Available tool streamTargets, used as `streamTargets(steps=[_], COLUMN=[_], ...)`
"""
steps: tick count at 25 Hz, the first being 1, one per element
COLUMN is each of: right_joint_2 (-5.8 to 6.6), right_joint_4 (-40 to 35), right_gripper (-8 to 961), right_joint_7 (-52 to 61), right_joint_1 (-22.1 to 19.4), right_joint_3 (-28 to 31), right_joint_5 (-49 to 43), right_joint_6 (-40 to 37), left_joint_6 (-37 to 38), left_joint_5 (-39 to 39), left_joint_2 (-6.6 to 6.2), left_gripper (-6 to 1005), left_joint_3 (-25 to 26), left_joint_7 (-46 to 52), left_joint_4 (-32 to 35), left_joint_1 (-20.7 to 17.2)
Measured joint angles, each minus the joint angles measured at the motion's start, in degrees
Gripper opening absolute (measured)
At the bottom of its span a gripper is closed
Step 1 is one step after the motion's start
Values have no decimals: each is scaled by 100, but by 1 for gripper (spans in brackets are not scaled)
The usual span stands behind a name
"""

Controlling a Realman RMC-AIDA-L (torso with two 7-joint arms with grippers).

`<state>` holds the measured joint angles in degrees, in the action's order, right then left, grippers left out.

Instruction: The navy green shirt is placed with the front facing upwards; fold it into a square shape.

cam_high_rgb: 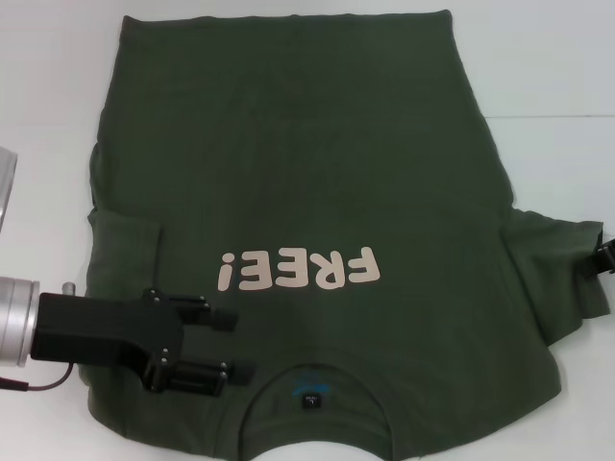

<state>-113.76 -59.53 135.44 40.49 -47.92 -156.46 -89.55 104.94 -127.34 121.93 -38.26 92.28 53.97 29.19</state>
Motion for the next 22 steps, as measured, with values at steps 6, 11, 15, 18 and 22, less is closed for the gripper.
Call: streamTargets(steps=[6,11,15,18,22], right_joint_2=[131,192,237,266,289], right_joint_4=[-13,-40,-71,-81,-85], right_gripper=[35,35,36,36,37], right_joint_7=[-15,-25,-27,-27,-26], right_joint_1=[-143,-257,-323,-343,-368], right_joint_3=[102,110,146,243,308], right_joint_5=[-1,-11,-18,-27,-29], right_joint_6=[-10,-11,-11,-9,27], left_joint_6=[-8,20,23,25,29], left_joint_5=[1,6,-7,-17,-19], left_joint_2=[1,-3,6,11,17], left_gripper=[788,788,788,788,787], left_joint_3=[-15,-23,-24,-24,-24], left_joint_7=[29,40,44,44,45], left_joint_4=[-10,-10,-9,-9,-9], left_joint_1=[25,53,70,76,78])
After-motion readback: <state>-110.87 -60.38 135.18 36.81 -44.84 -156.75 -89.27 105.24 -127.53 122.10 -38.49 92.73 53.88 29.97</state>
